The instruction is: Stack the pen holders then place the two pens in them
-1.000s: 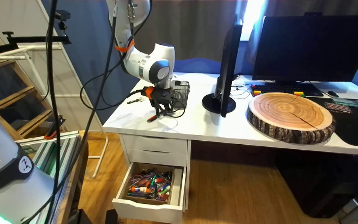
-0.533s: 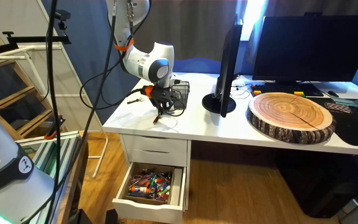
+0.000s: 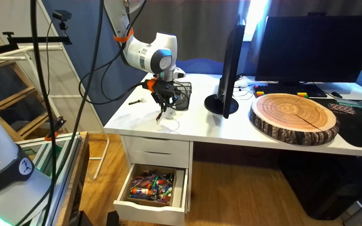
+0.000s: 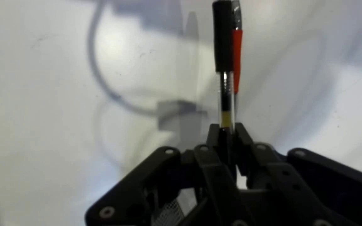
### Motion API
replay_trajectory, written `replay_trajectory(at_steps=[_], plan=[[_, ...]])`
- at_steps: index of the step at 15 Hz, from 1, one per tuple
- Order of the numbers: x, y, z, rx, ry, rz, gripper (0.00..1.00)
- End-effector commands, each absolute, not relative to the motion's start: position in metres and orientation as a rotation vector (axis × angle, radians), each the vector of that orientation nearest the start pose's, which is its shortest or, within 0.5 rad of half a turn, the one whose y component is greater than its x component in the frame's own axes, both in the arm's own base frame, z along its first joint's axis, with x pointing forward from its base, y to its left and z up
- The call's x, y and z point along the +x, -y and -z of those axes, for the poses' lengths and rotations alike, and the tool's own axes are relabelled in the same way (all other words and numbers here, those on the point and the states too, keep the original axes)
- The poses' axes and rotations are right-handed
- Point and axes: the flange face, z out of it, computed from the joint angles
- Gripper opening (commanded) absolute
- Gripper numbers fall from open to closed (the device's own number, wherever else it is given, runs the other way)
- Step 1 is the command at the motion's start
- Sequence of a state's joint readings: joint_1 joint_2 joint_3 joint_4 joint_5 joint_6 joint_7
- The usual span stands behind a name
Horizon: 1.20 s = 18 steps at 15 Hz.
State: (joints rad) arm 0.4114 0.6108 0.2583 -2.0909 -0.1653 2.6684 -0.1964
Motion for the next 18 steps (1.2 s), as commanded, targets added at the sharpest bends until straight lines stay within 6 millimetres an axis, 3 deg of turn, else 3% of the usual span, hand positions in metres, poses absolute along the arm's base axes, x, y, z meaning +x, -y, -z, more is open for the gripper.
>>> replay_trajectory(at_steps=[1,6,12,18], plan=[[0.434,-0.357,-0.18,-2.714,1.512,-0.077,0.04],[0.432,-0.355,-0.237,-2.738,1.566,-0.055,0.04],[0.456,-0.366,-0.286,-2.646,1.632,0.215,0.04],[0.484,-0.384,-0.294,-2.438,1.709,0.493,0.04]])
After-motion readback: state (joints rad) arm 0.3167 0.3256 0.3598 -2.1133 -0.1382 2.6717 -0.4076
